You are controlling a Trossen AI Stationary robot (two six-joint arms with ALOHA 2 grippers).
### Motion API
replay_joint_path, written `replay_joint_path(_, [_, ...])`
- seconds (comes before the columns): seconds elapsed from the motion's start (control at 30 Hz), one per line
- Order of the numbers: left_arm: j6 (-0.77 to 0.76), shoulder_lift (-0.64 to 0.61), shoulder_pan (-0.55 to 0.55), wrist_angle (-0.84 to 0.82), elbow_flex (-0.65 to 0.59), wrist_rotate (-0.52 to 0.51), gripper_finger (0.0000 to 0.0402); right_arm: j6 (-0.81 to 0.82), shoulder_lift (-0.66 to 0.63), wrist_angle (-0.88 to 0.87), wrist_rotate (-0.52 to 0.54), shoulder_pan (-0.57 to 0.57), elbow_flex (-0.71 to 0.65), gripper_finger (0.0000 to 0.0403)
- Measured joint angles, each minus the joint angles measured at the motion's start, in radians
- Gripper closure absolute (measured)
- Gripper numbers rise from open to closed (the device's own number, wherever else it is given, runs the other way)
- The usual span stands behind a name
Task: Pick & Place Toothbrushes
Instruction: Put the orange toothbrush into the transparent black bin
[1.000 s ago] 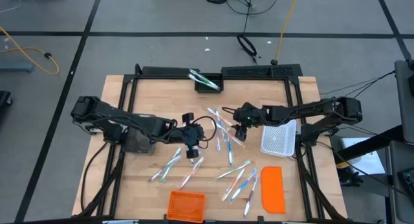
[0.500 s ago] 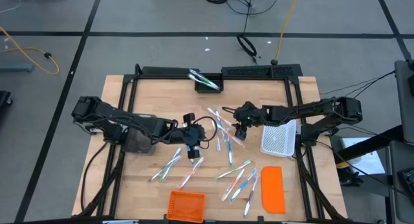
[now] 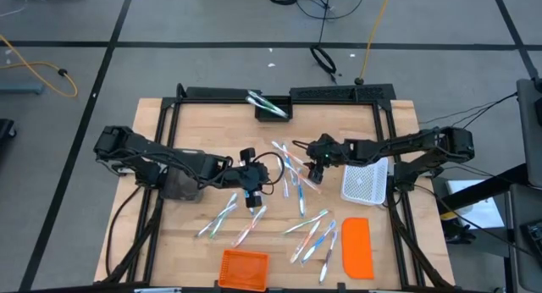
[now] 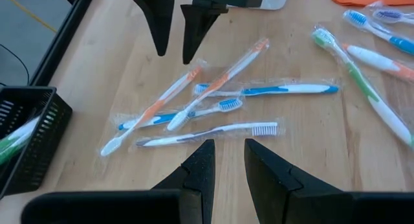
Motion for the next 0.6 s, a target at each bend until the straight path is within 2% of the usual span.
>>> replay_joint_path(0.13, [0.002, 0.0, 0.0, 0.0, 0.0, 0.0, 0.0316, 0.002, 0.0, 0.055, 0.0, 0.0, -0.032, 0.0222])
replay_joint_path(0.6, [0.002, 0.0, 0.0, 0.0, 0.0, 0.0, 0.0316, 0.011, 0.031, 0.09, 0.0, 0.0, -0.035, 0.0222])
